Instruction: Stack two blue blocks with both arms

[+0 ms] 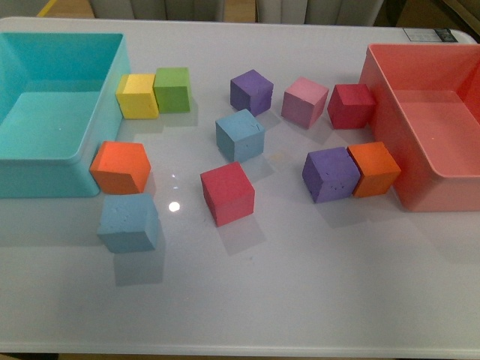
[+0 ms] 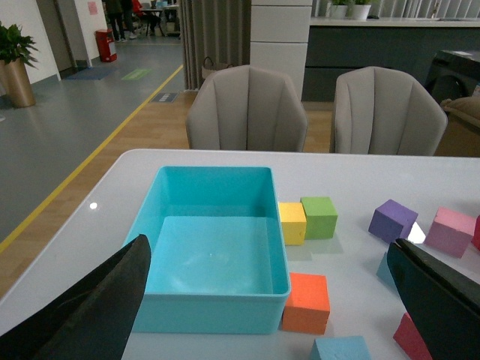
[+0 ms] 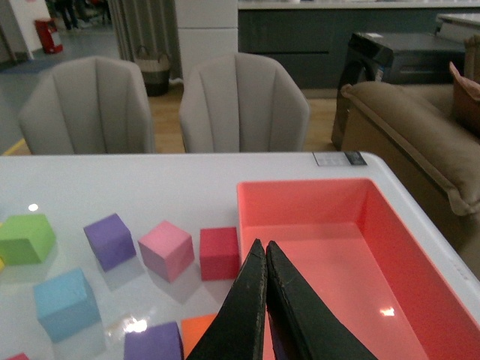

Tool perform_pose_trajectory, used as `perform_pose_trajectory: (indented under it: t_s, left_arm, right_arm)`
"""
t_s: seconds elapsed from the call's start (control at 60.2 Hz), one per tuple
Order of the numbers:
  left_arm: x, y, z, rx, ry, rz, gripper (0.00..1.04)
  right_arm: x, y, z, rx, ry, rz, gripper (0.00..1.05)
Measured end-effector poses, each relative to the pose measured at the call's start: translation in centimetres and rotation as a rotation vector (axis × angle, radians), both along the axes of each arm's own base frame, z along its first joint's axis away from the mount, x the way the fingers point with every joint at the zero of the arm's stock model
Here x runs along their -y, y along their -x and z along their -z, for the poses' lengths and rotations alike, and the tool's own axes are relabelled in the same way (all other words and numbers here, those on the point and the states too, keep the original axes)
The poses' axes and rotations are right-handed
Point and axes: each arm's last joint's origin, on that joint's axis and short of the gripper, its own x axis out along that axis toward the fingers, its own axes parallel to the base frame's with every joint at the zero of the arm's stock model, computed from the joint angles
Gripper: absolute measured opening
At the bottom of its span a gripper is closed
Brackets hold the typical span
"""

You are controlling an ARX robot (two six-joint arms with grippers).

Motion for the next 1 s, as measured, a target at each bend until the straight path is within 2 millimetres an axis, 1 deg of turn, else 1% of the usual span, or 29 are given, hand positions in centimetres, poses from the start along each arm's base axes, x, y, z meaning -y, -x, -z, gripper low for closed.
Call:
perform_pose_trajectory:
  t_s: [0.199, 0.249, 0.332, 0.515, 0.765, 0.997]
  left_arm:
    - [0.0, 0.0, 0.0, 0.000, 0.000, 0.000, 0.96]
    - [0.0, 0.0, 0.0, 0.000, 0.000, 0.000, 0.96]
    - [0.0, 0.0, 0.0, 0.000, 0.000, 0.000, 0.96]
    - [0.0, 0.0, 0.0, 0.000, 0.000, 0.000, 0.96]
    - [0.0, 0.0, 0.0, 0.000, 0.000, 0.000, 0.96]
    - [0.0, 0.0, 0.0, 0.000, 0.000, 0.000, 0.96]
  right_arm:
    - [0.7, 2.0, -0.1, 0.007, -0.001, 0.000, 0.02]
    - [1.3, 2.5, -0.1, 0.003, -0.002, -0.022, 0.02]
    - [1.8, 3.2, -0.1, 0.003, -0.003, 0.005, 0.02]
    - [1.8, 4.5, -0.1, 0.004, -0.003, 0.002, 0.02]
    - [1.8, 5.9, -0.9, 0.027, -0.003, 0.002, 0.02]
    - [1.8, 6.8, -1.1, 0.035, -0.003, 0.002, 0.02]
